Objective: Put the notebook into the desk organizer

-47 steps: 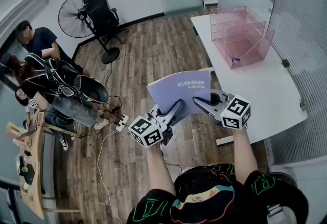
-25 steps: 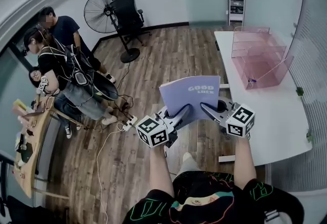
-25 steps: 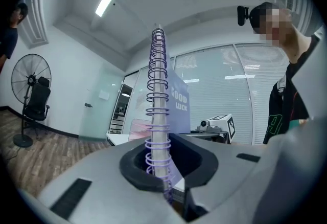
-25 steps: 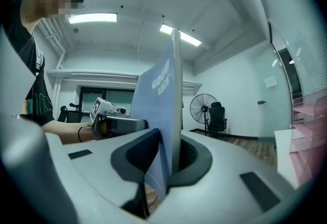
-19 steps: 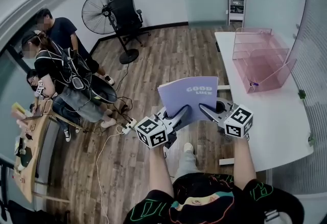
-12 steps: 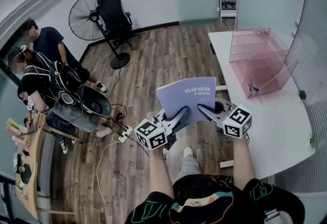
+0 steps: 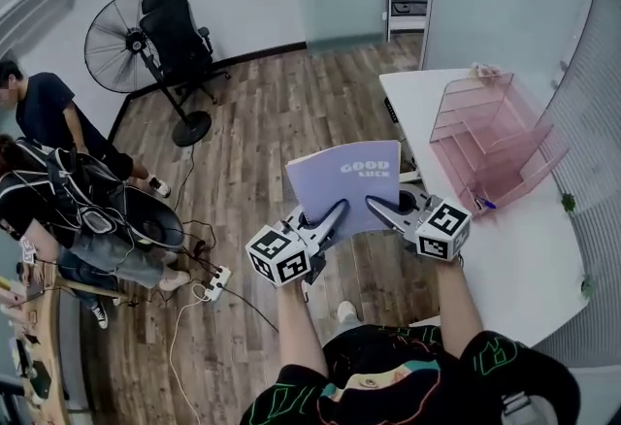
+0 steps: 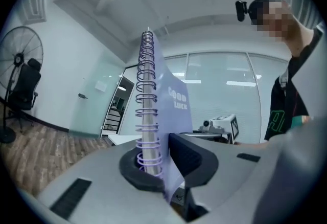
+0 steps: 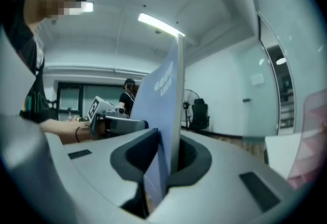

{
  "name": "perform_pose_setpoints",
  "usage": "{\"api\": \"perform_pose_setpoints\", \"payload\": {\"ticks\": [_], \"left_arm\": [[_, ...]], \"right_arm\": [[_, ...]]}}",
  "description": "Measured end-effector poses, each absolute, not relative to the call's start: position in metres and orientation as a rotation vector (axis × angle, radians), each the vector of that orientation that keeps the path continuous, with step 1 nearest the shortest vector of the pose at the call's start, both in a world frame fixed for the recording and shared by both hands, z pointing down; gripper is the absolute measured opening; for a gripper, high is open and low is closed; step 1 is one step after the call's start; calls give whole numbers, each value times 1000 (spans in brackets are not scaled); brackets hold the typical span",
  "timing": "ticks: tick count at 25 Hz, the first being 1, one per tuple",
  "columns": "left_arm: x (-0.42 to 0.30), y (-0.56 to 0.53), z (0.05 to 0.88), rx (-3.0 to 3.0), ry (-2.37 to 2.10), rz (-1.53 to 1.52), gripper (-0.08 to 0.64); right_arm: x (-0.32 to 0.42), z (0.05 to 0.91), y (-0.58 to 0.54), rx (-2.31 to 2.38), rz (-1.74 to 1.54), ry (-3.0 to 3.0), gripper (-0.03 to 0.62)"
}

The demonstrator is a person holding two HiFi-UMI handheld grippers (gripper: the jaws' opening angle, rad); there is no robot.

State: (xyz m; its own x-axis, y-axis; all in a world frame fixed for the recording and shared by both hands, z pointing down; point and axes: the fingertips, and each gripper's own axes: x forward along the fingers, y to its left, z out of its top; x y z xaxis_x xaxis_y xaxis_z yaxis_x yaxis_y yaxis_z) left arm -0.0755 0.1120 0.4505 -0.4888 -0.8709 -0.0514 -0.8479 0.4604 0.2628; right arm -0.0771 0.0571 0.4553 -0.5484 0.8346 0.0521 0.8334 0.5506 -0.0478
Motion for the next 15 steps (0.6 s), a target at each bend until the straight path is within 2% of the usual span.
{"api": "perform_pose_setpoints", "payload": {"ticks": [4, 15], "left_arm": [[-105, 130, 440, 1595, -2617, -474, 37], [-157, 152, 454, 1494, -2656, -502, 38]], "right_arm": [[-106, 442, 76, -1460, -88, -2750, 55], [-159, 452, 99, -1479, -123, -2693, 57]]}}
